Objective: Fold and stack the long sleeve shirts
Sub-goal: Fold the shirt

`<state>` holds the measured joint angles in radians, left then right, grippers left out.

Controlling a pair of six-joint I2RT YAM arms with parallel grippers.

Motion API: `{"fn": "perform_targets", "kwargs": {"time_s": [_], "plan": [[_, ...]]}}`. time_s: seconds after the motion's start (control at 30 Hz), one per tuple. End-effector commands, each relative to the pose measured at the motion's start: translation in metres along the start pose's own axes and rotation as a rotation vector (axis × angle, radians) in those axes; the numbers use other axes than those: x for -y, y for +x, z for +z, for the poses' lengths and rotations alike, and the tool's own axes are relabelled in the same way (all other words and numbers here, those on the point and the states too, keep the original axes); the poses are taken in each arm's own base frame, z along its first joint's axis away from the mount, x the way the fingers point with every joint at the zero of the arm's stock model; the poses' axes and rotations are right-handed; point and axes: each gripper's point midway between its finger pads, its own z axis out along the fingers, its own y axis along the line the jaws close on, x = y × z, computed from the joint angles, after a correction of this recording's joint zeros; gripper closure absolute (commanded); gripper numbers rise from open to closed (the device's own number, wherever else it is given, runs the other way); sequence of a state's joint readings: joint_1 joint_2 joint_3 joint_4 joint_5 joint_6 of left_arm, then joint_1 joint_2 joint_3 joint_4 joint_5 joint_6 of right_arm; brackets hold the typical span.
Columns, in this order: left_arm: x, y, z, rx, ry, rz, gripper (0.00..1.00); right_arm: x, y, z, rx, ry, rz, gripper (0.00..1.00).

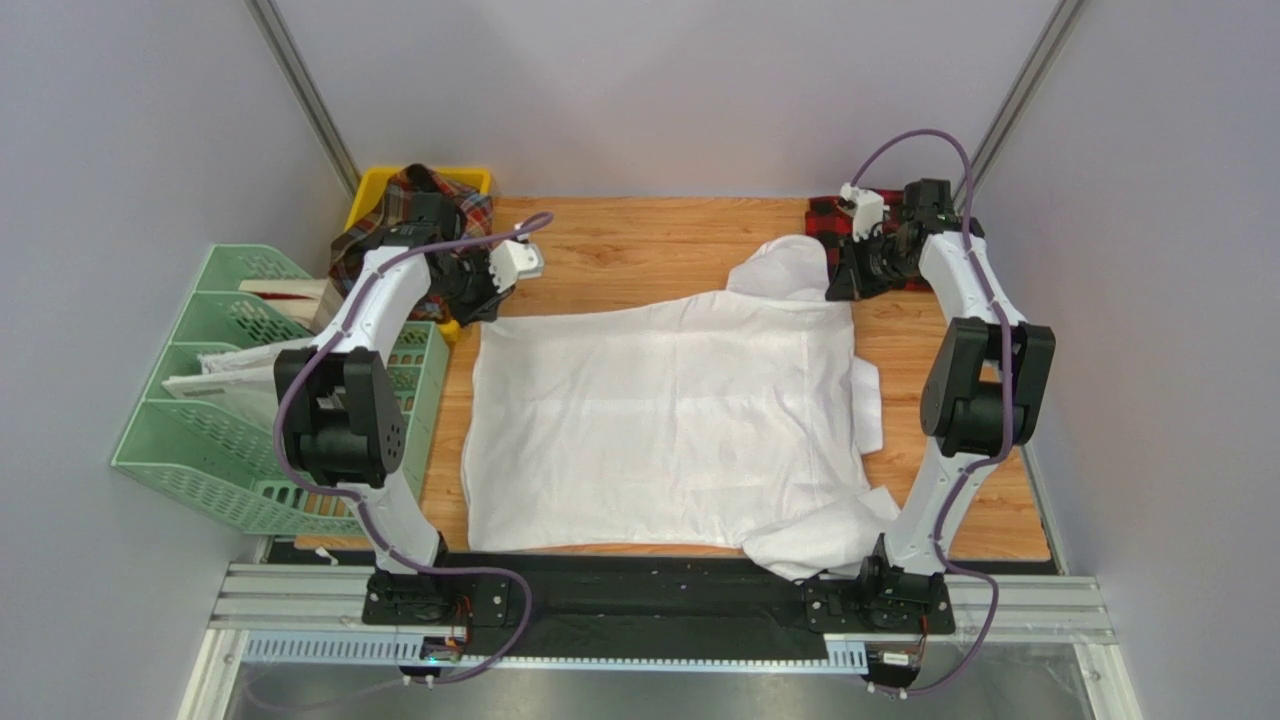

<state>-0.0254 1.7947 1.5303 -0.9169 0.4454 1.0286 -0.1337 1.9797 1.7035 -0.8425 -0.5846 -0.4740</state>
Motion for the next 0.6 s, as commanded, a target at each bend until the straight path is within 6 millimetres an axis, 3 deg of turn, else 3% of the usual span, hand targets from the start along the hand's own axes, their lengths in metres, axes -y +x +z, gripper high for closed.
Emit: {"fn": "perform_targets", "kwargs": {"time_s": [0.0, 0.2, 0.4, 0.57], "plan": [[0.013, 0.002, -0.008, 0.030, -0.003, 0.088, 1.00, -0.018, 0.016, -0.015, -0.013, -0.041, -0.079, 1.00], [0.031, 0.034, 0.018, -0.038, 0.038, 0.064, 1.00, -0.021, 0.060, 0.001, -0.104, -0.066, -0.052, 1.00], [0.025, 0.056, 0.047, -0.098, 0.043, 0.044, 1.00, -0.021, 0.097, 0.020, -0.182, -0.092, -0.007, 1.00], [0.017, 0.059, 0.051, -0.113, 0.019, 0.028, 1.00, -0.020, 0.098, 0.021, -0.183, -0.086, 0.002, 1.00]]}}
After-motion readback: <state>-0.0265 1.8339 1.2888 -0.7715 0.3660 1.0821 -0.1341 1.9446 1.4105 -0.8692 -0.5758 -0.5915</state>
